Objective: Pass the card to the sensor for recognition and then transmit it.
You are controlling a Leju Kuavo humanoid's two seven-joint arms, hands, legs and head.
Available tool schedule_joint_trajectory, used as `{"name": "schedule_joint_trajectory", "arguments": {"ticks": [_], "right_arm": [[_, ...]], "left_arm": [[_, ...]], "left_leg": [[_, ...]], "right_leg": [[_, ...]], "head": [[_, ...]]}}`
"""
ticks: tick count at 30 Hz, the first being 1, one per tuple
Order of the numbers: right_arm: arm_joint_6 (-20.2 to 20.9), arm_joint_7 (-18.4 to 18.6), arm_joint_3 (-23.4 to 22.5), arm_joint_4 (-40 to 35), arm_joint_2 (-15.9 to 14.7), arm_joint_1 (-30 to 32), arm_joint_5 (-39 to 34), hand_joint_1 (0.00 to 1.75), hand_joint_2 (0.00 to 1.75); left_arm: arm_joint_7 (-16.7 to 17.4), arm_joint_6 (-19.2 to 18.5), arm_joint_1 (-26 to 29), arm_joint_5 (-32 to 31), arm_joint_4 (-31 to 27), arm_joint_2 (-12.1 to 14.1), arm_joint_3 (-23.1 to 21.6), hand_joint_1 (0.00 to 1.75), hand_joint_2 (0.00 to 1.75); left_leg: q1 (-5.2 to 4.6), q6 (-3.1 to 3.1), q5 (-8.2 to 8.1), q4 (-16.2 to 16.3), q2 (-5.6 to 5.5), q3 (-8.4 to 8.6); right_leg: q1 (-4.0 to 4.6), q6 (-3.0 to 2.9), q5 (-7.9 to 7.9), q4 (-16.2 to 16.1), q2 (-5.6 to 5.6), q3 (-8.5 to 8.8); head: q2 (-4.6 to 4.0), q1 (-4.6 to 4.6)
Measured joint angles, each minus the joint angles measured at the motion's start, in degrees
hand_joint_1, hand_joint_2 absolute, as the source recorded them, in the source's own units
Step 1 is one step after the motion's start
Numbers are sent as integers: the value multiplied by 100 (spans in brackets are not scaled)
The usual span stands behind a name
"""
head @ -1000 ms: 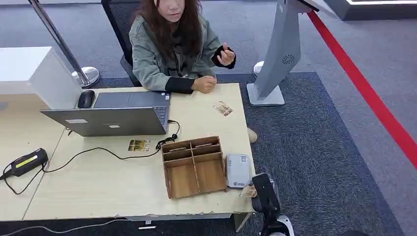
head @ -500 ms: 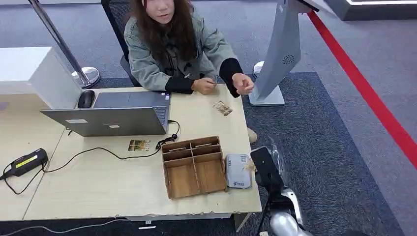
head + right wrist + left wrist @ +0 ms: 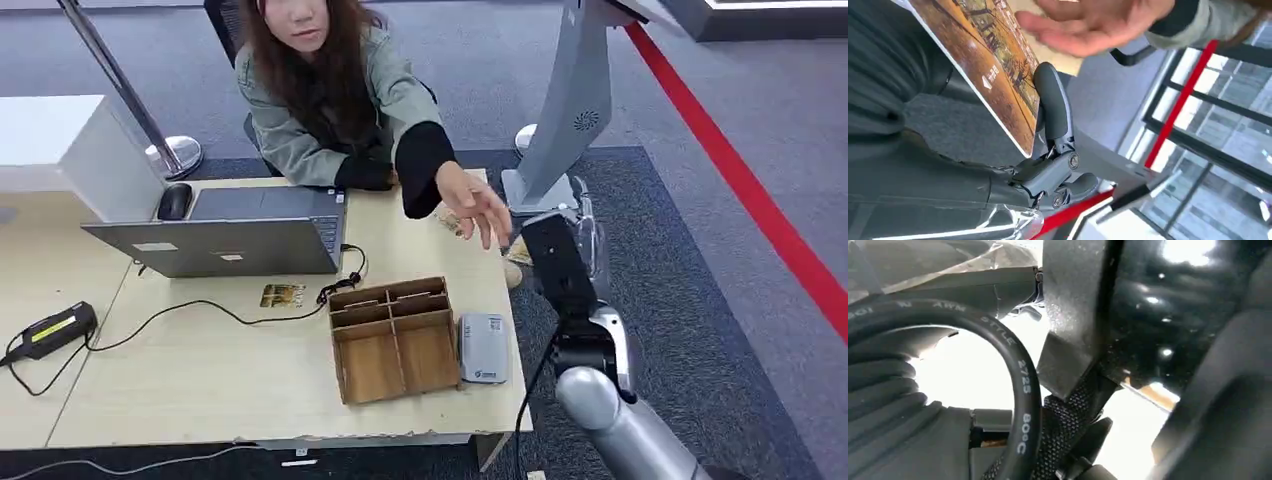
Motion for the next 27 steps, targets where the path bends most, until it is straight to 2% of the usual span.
{"name": "schedule_joint_trajectory", "arguments": {"ticks": [14, 15, 16, 17, 18, 27], "right_arm": [[-77, -241, 247, 921, 656, -464, 112, 171, 175], [-81, -260, 264, 1015, 698, -509, 85, 133, 175], [-83, -275, 282, 1080, 733, -540, 72, 133, 175], [-85, -284, 302, 1115, 763, -559, 70, 17, 175], [-85, -284, 330, 1154, 785, -581, 55, 0, 175], [32, -437, 426, 1041, 866, -562, -260, 0, 175]], "left_arm": [[0, 83, -3, 2, 2, -52, -2, 0, 0], [0, 85, -4, 0, 2, -55, -5, 0, 0], [0, 85, -5, 0, 2, -55, -7, 0, 0], [0, 85, -3, 0, 2, -55, -7, 0, 0], [0, 85, -3, 2, 2, -55, -7, 0, 0], [0, 55, -2, 37, 2, -48, -7, 0, 0]], "left_leg": [[0, 0, 0, -1, -4, 0], [0, 0, 0, -1, -4, 0], [-1, 0, 0, -1, -5, 0], [-1, 0, 0, -1, -7, 0], [-1, 0, 0, -1, -9, -1], [-4, 2, -3, 0, -6, -2]], "right_leg": [[0, 0, -1, 1, -2, 0], [0, 0, -1, 1, -2, -1], [0, 0, -1, 1, -2, -1], [0, 0, -1, 1, -4, 0], [-1, 0, -1, 1, -6, 0], [-5, 4, -5, 0, -5, -3]], "head": [[0, 0], [0, -2], [0, -4], [0, 0], [0, -2], [0, -2]]}}
